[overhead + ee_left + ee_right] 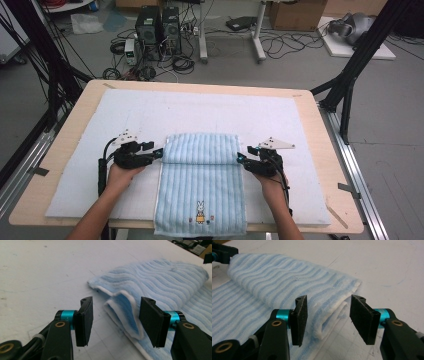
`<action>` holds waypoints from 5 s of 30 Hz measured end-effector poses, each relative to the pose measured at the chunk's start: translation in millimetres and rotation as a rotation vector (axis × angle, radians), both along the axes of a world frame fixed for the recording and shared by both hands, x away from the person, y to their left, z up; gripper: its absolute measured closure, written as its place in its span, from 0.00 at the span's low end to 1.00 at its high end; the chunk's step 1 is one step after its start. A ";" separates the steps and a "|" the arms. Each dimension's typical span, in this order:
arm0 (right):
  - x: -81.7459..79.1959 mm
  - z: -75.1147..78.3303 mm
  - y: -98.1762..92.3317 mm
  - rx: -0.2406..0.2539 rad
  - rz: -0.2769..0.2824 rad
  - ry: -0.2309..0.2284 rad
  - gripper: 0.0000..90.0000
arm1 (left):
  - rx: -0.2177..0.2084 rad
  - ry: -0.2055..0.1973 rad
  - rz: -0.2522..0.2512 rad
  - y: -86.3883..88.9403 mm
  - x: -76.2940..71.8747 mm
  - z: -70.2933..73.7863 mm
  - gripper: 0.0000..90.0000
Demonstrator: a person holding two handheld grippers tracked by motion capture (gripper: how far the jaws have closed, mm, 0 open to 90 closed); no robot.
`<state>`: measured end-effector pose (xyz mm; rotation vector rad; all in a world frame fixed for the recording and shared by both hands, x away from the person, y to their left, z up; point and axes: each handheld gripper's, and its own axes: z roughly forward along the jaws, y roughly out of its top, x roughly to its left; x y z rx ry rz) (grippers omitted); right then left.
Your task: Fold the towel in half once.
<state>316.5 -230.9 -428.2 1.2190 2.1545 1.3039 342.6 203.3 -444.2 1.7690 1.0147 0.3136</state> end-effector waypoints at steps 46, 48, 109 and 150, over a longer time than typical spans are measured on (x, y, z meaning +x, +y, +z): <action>31.1 -0.6 -12.7 0.061 -0.070 0.068 0.46 | 0.096 0.024 -0.053 -38.2 60.7 12.0 0.93; 42.5 -1.1 -10.6 0.053 -0.078 0.100 0.46 | 0.093 0.023 -0.049 -36.9 60.8 12.4 0.93; -31.8 10.7 6.1 -0.102 0.144 0.114 0.94 | 0.006 0.057 -0.201 -13.3 -43.3 9.1 0.92; 4.4 -8.5 10.8 -0.095 0.025 0.130 0.97 | 0.029 0.050 -0.056 -18.0 -1.6 -1.9 0.96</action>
